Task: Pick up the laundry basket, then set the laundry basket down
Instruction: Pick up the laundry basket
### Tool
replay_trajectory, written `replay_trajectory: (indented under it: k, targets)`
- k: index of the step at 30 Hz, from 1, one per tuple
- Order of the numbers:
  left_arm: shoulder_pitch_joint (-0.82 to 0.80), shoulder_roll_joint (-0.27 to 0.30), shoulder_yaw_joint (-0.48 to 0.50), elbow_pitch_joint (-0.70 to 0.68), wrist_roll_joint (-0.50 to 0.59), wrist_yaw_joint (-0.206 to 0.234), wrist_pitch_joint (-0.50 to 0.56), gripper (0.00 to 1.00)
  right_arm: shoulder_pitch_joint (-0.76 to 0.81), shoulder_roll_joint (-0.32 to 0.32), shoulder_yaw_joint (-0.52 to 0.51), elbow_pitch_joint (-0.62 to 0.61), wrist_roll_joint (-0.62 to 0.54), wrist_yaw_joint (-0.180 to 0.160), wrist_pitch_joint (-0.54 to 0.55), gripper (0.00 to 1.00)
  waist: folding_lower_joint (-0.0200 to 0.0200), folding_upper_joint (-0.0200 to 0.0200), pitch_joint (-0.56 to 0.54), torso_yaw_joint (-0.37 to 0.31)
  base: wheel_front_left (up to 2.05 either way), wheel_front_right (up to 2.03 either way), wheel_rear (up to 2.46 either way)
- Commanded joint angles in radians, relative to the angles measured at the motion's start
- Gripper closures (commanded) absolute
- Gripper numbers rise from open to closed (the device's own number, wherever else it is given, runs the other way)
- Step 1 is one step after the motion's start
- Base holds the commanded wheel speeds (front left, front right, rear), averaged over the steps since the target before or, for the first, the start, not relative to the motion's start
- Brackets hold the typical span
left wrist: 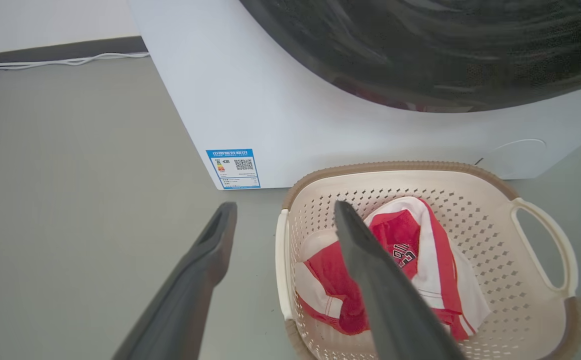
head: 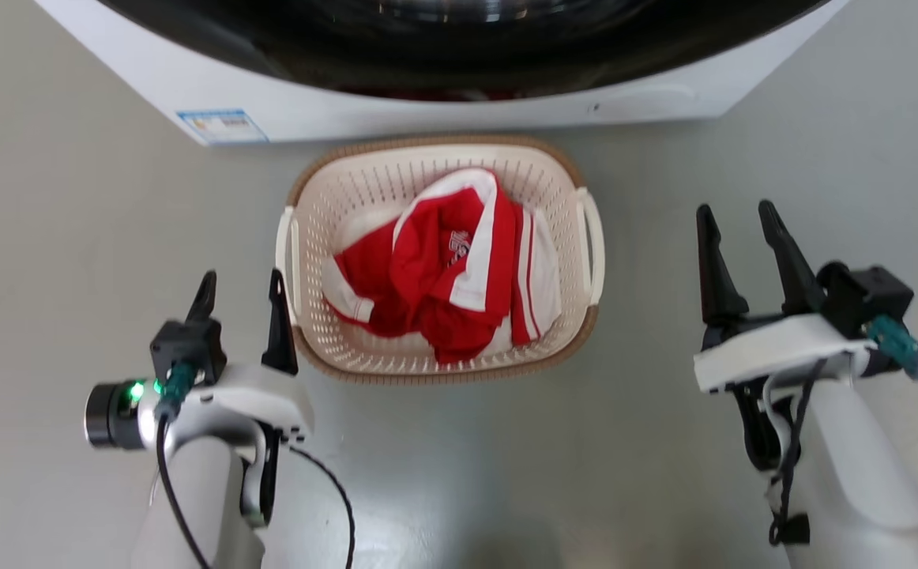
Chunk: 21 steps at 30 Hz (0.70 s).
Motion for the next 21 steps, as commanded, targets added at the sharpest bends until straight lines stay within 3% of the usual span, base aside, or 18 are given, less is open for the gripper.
replay_trajectory:
  k: [1,21]
  targets:
    - [-0.027,0.014,0.025,-0.005,-0.004,-0.006,-0.006,0.0,-0.02,0.003,0.023,-0.002,-0.01,0.007,-0.007,0.0,0.0,0.0,0.051,0.011,0.0,0.0,0.0]
    - [-0.308,0.012,0.016,0.269,-0.003,-0.035,-0.006,0.0,-0.293,0.003,0.084,0.279,-0.046,0.007,-0.007,0.0,0.0,0.0,0.297,0.054,0.0,0.0,0.0]
